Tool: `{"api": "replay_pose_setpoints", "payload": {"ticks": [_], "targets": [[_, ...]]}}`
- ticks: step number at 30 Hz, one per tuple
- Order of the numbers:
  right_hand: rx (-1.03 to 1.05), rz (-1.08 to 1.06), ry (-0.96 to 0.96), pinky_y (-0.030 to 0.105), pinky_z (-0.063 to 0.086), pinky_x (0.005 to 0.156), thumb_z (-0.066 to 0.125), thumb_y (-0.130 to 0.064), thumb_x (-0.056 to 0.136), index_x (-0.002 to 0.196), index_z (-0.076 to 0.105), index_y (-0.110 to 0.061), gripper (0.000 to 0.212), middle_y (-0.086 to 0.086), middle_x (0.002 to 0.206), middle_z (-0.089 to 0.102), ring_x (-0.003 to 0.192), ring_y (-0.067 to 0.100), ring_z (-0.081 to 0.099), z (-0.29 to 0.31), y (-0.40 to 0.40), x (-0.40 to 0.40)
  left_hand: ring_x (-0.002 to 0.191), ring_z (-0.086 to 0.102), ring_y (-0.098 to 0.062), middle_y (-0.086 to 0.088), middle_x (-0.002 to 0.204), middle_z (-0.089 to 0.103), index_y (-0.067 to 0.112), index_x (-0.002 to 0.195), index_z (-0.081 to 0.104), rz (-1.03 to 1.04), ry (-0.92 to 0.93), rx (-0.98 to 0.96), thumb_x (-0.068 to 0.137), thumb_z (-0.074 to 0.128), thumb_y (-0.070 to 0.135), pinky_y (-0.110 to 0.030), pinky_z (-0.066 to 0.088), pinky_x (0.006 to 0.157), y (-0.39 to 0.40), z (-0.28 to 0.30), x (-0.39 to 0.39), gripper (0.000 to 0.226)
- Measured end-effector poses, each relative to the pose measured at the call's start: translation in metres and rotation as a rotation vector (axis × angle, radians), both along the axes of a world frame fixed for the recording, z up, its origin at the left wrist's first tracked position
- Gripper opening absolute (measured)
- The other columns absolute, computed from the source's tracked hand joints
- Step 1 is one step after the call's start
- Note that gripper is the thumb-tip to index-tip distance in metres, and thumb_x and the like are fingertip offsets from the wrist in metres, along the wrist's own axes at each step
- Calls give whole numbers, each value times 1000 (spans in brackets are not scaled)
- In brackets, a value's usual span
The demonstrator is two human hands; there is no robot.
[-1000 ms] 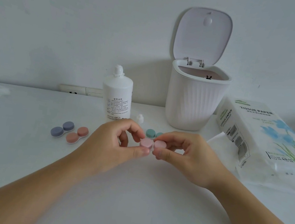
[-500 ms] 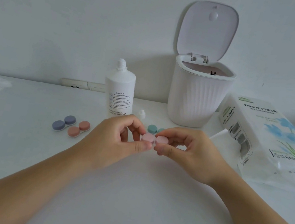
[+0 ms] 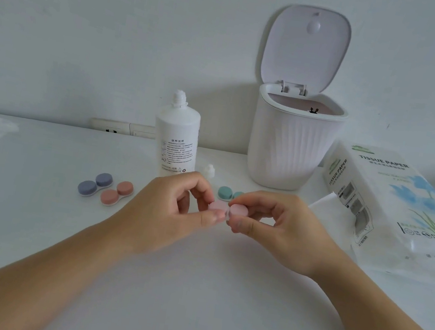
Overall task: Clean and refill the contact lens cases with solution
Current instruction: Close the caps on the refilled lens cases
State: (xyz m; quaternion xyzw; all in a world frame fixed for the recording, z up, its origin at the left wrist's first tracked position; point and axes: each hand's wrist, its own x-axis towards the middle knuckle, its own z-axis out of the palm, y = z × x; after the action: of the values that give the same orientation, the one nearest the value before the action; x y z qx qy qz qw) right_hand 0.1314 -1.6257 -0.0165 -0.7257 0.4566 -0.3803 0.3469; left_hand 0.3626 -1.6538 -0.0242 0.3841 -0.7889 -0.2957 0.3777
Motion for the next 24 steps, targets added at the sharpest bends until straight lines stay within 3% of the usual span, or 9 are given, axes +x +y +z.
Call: {"api": "replay_pose_setpoints", "payload": {"ticks": [4,7,11,16,21,24], "targets": [[7,1,8,30,56,82,78,-21,88,99,77,-18,12,0,85,76,83,23,70,0,0,0,48,39,-1,29,62,57,35,88,70,-45,-17,-17,87,79,31,-7,30,48,3,3,0,10],[9,11,-2,32,56,83,77,-21,88,100,77,-19,12,0,88,77,84,24,70,0,1,0,51,40,-3,27,68,59,37,91,70,-24,5,-2,78,83,45,-10,33,49,4,5,-1,20],[5,24,14,19,54,78,78,-22,88,100,77,-21,12,-4,86,76,82,18,70,1,1,0,48,41,-2,29,54,54,34,80,71,17,8,-28,76,82,41,-9,31,46,5,4,-3,14],[16,28,37,7,46,74,79,-24,87,96,77,-26,10,-10,83,75,76,3,66,1,2,1,48,37,-4,18,49,45,36,79,75,7,-2,34,74,86,40,-9,28,46,1,2,3,13],[23,60,32,13,50,79,79,-23,87,95,77,-25,8,-6,86,76,83,16,68,3,3,2,49,36,-4,13,52,41,36,85,77,-64,-2,108,70,83,55,-10,28,47,-4,3,8,25],[26,73,20,12,50,79,79,-21,87,95,77,-23,9,-4,88,76,84,16,70,3,4,3,49,36,-3,13,52,40,36,85,77,-84,-3,127,67,78,61,-11,28,47,-7,2,10,31]]}}
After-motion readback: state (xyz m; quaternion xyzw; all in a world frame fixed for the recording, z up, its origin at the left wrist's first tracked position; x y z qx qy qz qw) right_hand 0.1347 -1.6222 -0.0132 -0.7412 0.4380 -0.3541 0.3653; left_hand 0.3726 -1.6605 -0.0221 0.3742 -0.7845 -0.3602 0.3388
